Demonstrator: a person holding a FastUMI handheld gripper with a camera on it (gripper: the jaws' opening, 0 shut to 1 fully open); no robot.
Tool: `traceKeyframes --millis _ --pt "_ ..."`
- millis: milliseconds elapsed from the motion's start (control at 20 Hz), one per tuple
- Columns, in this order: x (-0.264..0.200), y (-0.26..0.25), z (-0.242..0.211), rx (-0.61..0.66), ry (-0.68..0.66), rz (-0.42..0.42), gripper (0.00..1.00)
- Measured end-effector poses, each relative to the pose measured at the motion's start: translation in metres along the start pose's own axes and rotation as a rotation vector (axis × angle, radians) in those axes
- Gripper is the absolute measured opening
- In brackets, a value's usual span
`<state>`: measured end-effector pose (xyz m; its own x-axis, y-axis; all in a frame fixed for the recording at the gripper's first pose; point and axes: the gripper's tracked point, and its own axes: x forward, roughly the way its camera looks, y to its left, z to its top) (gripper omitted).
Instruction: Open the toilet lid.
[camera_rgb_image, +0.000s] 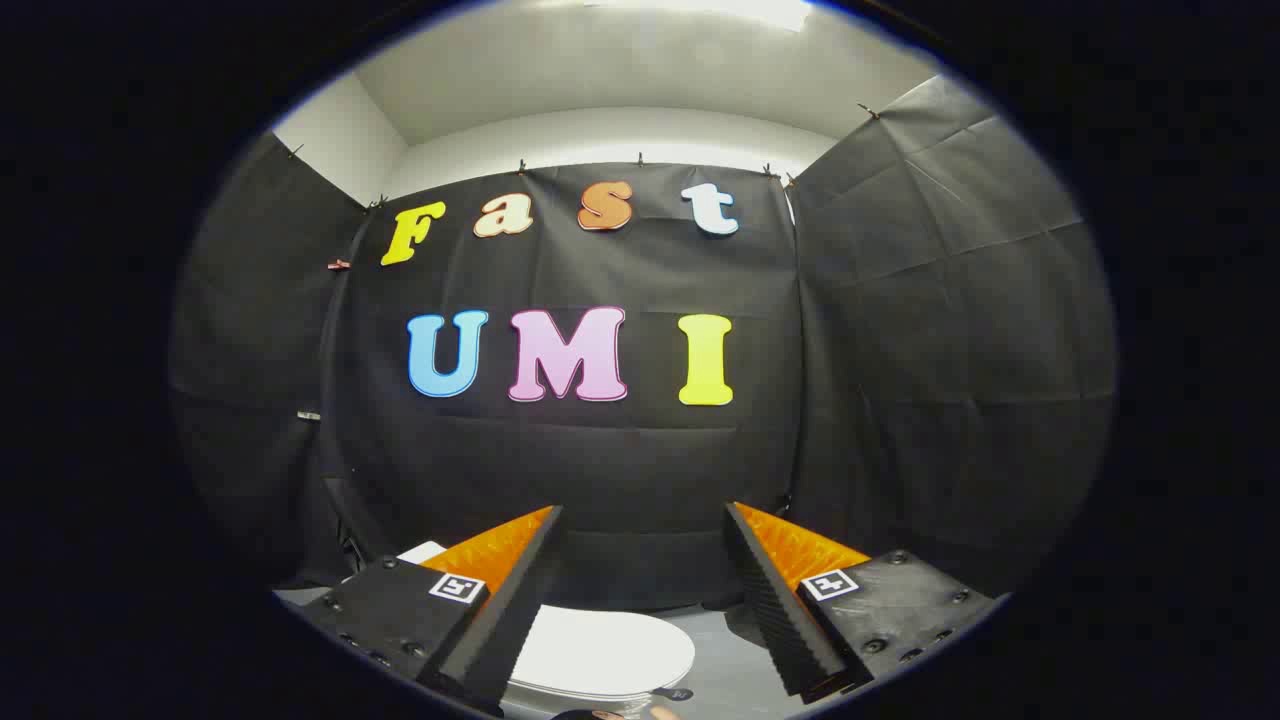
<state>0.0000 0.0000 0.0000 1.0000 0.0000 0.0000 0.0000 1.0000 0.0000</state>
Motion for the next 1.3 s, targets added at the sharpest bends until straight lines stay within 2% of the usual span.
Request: traceKeyframes --millis 750,1300 --pt "-0.003 0.003 0.002 -0.017 -0.017 0.017 0.99" --pt "0.005 -0.007 -0.007 0.009 -0.011 -0.044 0.99"
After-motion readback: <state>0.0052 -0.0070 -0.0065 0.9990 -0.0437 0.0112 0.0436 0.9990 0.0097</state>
